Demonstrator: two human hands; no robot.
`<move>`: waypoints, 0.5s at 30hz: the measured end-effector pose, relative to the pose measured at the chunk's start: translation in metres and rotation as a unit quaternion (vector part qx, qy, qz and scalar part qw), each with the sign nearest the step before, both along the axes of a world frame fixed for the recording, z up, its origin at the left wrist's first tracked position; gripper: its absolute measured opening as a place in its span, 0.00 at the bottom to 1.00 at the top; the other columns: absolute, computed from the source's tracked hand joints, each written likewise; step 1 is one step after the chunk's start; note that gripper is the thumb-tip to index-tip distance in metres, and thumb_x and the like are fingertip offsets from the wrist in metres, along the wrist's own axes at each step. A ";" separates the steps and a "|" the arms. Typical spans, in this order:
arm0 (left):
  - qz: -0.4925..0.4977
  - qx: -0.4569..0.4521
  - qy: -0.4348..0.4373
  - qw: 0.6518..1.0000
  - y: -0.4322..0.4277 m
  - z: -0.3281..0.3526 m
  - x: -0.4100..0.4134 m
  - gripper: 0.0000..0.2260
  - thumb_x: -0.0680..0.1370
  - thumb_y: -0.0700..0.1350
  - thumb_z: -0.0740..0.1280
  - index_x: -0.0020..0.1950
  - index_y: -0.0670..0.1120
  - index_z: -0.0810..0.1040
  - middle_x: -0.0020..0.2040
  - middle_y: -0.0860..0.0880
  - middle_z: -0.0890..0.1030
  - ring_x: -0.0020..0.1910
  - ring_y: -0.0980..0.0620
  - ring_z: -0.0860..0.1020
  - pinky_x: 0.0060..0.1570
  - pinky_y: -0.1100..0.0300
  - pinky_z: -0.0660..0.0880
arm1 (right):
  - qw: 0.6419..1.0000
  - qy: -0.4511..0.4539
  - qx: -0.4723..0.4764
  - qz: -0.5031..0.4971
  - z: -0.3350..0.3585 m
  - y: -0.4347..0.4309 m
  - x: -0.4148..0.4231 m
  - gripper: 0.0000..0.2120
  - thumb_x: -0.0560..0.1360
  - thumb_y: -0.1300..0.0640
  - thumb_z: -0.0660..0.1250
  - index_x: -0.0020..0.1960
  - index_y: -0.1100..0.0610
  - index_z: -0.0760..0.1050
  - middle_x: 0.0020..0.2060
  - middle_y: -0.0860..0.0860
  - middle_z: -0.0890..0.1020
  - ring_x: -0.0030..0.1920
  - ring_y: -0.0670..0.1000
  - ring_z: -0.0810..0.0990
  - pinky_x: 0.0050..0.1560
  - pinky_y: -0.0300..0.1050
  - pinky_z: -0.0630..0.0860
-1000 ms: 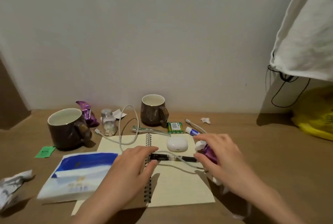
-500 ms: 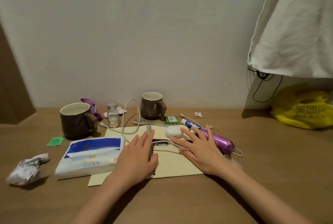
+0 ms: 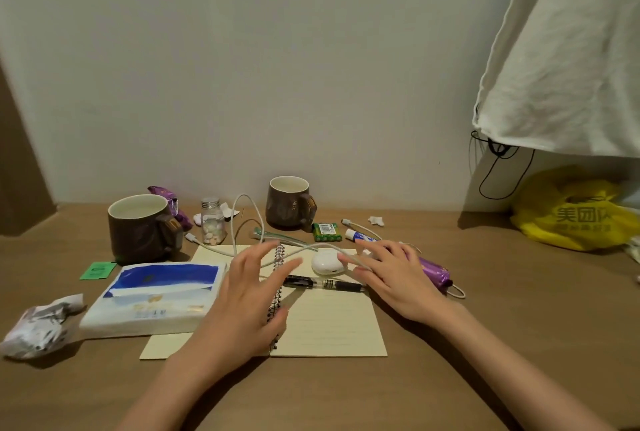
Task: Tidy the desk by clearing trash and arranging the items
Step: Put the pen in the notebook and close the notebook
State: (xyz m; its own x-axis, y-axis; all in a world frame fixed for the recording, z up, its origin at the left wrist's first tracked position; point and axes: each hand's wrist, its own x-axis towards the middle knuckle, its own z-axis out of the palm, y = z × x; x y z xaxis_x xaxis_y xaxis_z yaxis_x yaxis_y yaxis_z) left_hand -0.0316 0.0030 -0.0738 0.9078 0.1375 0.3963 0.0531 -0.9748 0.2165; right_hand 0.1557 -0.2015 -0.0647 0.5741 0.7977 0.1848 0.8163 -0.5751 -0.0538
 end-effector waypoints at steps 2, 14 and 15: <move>-0.010 -0.008 0.012 1.000 -0.003 0.002 0.002 0.24 0.76 0.51 0.62 0.71 0.62 0.60 0.72 0.56 0.50 0.71 0.54 0.45 0.71 0.54 0.54 | 1.000 0.004 -0.008 0.000 0.003 0.007 0.006 0.19 0.79 0.38 0.42 0.70 0.26 0.49 0.76 0.42 0.57 0.72 0.49 0.57 0.71 0.56 0.50; -0.047 -0.059 0.104 0.992 0.000 -0.008 0.013 0.23 0.79 0.51 0.48 0.75 0.61 0.52 0.76 0.63 0.48 0.74 0.60 0.38 0.73 0.57 0.45 | 0.999 -0.040 -0.004 -0.005 -0.004 0.051 0.038 0.23 0.78 0.37 0.52 0.73 0.34 0.54 0.63 0.45 0.77 0.66 0.53 0.69 0.69 0.57 0.56; -0.048 -0.063 0.102 0.992 0.001 -0.009 0.014 0.23 0.80 0.50 0.49 0.75 0.61 0.52 0.76 0.63 0.48 0.74 0.61 0.39 0.73 0.58 0.44 | 0.999 -0.041 0.004 -0.017 -0.005 0.054 0.042 0.23 0.78 0.37 0.52 0.73 0.34 0.55 0.63 0.45 0.78 0.66 0.54 0.68 0.68 0.58 0.57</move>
